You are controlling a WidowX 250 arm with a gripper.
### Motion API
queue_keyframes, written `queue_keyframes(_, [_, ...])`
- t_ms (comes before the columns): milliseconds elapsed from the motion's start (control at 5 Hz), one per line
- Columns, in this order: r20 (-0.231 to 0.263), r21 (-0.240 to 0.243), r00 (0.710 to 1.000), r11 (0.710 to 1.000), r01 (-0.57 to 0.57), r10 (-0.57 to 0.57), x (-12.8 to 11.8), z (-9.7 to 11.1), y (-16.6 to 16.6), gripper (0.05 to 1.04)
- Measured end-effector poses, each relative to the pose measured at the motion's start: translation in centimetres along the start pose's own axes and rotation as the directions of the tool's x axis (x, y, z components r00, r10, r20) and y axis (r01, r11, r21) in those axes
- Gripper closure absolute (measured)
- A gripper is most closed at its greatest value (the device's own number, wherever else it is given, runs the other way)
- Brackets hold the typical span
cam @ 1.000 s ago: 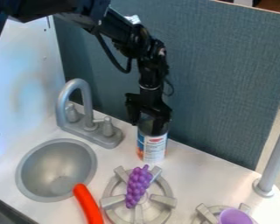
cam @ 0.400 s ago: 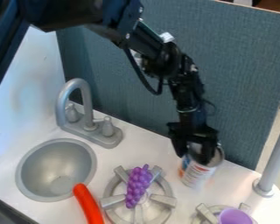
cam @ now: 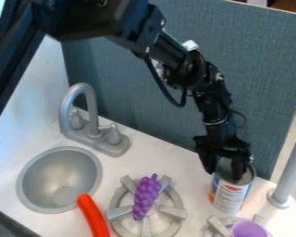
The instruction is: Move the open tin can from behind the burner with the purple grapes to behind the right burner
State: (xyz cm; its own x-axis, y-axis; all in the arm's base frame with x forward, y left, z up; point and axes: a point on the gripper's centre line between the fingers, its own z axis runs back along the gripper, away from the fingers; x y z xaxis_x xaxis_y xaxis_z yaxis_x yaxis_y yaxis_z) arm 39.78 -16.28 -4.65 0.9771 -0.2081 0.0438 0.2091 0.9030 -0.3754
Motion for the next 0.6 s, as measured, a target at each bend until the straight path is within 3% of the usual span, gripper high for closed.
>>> queue_keyframes(200, [0.031,0.03,0.999,0.999,-0.011,0.01,-0.1,-0.2,0.5,0.083])
queue_keyframes(400, [0.149,0.105,0.989,0.994,0.005,-0.021,0.0,4.3,0.1,0.083])
queue_keyframes(600, [0.215,0.198,0.975,0.98,0.016,-0.059,-0.7,8.2,-0.1,0.083])
